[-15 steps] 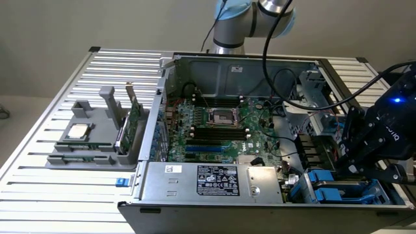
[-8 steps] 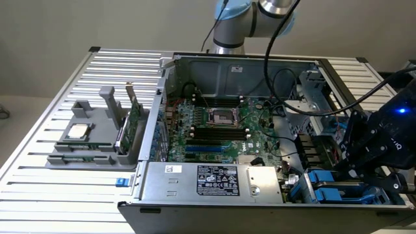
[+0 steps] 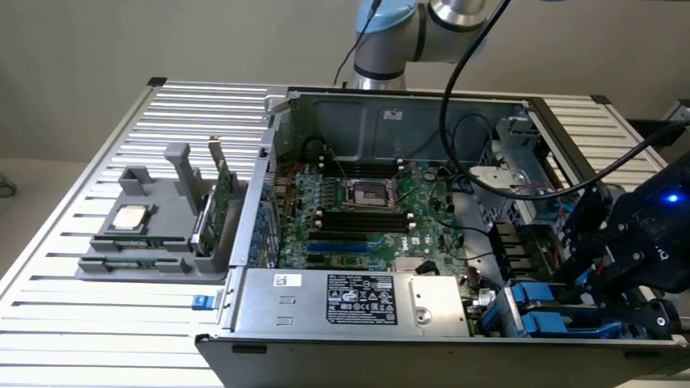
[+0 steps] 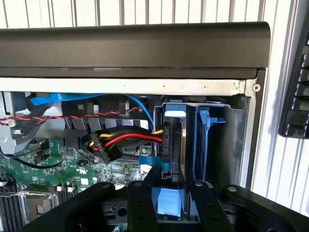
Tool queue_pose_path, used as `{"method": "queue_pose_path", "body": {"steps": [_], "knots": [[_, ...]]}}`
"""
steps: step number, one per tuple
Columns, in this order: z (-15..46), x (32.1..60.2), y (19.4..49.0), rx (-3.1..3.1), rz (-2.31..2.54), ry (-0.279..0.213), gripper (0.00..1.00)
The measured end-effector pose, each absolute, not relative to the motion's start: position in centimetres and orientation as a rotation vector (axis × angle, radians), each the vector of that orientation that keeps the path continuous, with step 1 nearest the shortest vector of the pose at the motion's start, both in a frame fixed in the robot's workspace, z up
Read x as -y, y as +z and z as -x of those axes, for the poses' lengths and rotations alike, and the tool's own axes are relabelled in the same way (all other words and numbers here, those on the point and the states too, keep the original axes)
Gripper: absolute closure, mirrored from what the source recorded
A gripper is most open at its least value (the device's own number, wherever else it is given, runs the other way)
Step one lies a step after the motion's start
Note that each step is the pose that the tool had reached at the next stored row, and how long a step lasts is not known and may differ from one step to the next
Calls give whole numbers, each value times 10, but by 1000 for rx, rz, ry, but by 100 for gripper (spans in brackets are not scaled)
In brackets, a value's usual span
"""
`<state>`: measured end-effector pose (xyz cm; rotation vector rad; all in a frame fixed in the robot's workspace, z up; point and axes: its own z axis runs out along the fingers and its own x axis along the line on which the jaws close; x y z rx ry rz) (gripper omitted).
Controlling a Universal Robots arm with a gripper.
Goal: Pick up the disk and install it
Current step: 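Insert the second disk wire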
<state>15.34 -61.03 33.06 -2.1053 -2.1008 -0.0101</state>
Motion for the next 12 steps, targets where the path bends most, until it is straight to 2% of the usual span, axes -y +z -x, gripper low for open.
{"method": "queue_pose_path", "body": {"steps": [12], "knots": [[-153,610,345,2100,2104,-12,69]]}}
